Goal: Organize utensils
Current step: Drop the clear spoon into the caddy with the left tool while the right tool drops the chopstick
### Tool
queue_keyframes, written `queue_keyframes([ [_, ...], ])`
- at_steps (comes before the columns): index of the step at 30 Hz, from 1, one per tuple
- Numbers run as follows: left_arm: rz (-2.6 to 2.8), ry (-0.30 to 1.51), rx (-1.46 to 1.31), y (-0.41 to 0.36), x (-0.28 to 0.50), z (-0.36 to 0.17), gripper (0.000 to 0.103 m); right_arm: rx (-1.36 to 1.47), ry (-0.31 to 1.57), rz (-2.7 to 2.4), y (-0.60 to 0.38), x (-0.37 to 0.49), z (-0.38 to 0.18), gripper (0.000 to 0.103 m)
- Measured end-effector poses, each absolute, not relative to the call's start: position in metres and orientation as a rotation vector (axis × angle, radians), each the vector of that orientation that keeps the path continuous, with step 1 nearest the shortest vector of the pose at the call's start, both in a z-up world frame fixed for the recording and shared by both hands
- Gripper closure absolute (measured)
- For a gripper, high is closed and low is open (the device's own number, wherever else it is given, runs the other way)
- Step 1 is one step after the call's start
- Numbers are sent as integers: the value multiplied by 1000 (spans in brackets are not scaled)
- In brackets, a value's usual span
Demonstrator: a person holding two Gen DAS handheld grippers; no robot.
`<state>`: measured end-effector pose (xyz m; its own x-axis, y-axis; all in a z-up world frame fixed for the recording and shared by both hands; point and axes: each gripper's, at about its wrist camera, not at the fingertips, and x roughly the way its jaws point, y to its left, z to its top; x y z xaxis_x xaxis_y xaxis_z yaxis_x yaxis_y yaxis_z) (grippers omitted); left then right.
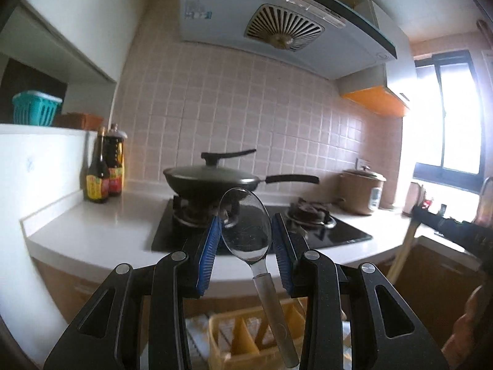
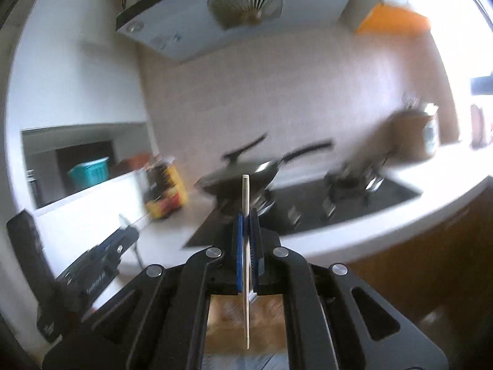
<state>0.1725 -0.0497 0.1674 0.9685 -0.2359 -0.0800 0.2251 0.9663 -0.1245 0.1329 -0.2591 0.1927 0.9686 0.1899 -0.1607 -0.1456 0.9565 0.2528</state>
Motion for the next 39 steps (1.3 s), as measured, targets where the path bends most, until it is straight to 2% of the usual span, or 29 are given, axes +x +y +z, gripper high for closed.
queue_keyframes([
  [6, -147, 31, -41, -79, 203, 147, 70, 233, 131, 119, -265, 160, 191, 100],
  [19, -169, 108, -8, -84, 224, 106, 69, 132, 254, 117, -240, 199, 126, 100],
  [23, -183, 100, -10, -79, 212, 108, 61, 138, 297, 129, -242, 192, 123, 99],
  [25, -184, 94, -12, -76, 205, 112, 60, 156, 315, 147, -245, 189, 123, 93],
  [27, -192, 90, -18, -71, 196, 118, 59, 174, 330, 164, -247, 185, 125, 80],
  [29, -196, 82, -25, -65, 185, 126, 56, 193, 337, 180, -250, 176, 128, 74],
  [37, -246, 96, -55, -38, 137, 155, 55, 197, 353, 199, -251, 133, 155, 73],
  [38, -253, 103, -59, -35, 131, 158, 55, 189, 360, 197, -250, 126, 160, 71],
  [39, -264, 113, -65, -30, 124, 162, 55, 186, 365, 199, -249, 120, 164, 63],
])
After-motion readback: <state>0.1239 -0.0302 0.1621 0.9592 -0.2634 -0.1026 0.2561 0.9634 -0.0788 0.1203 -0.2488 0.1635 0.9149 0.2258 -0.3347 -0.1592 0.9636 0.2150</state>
